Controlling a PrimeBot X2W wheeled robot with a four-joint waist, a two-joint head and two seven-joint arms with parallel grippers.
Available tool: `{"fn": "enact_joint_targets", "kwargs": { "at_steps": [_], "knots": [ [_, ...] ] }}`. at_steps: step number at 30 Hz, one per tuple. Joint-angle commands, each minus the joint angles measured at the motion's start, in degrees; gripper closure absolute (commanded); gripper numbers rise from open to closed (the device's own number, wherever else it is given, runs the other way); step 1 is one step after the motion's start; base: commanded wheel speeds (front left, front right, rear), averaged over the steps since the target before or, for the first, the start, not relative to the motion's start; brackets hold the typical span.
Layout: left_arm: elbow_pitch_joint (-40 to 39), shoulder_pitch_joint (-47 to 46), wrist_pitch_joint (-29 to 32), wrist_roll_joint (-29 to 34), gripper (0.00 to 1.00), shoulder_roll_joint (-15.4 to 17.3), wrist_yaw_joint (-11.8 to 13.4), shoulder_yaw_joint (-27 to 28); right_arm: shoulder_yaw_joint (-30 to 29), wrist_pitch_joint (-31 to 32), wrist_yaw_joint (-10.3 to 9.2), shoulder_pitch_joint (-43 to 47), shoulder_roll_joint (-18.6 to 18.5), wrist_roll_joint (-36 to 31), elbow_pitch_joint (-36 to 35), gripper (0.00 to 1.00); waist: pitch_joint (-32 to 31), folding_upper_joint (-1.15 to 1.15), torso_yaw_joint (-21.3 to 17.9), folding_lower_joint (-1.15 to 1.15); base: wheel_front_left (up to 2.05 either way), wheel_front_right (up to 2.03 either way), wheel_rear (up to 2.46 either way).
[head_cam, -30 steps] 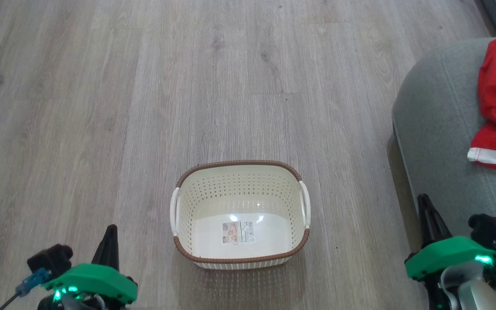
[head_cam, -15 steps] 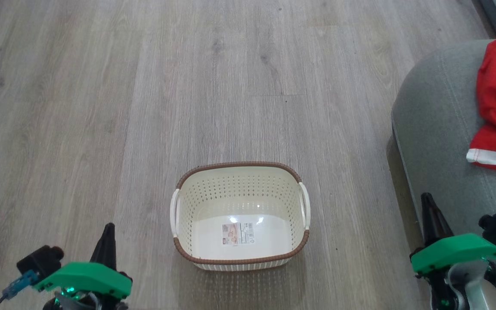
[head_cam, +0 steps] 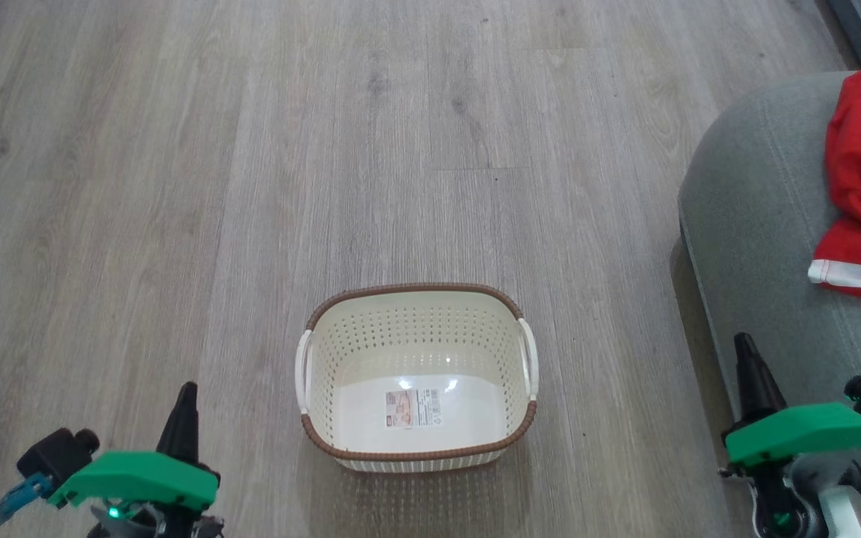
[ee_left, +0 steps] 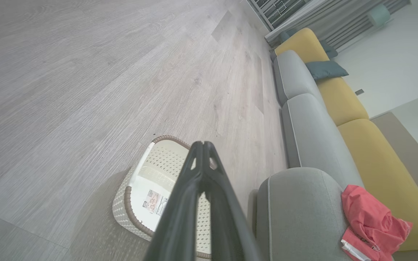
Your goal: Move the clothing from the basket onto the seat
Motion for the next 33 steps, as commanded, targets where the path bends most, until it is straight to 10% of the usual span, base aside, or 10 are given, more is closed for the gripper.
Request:
{"fn": "enact_joint_targets", "kwargs": {
  "at_steps": [1, 33],
  "knots": [
    [-2.30, -2.87, 0.58, -2.07, 1.00, 0.23, -0.43, 1.43, 0.30, 0.39, 0.00, -1.96, -0.12, 2.31, -2.35, 1.00, -0.05, 0.00, -0.01, 0.00, 0.00, 0.00, 0.00],
    [-4.81, -3.48, 5.80, -21.68, 1.00, 0.08, -1.32, 3.03, -0.04, 5.61, 0.00, -2.13, 0.03, 25.02, -4.34, 1.00, -0.82, 0.00, -0.10, 0.00, 0.00, 0.00, 0.00]
  ]
}}
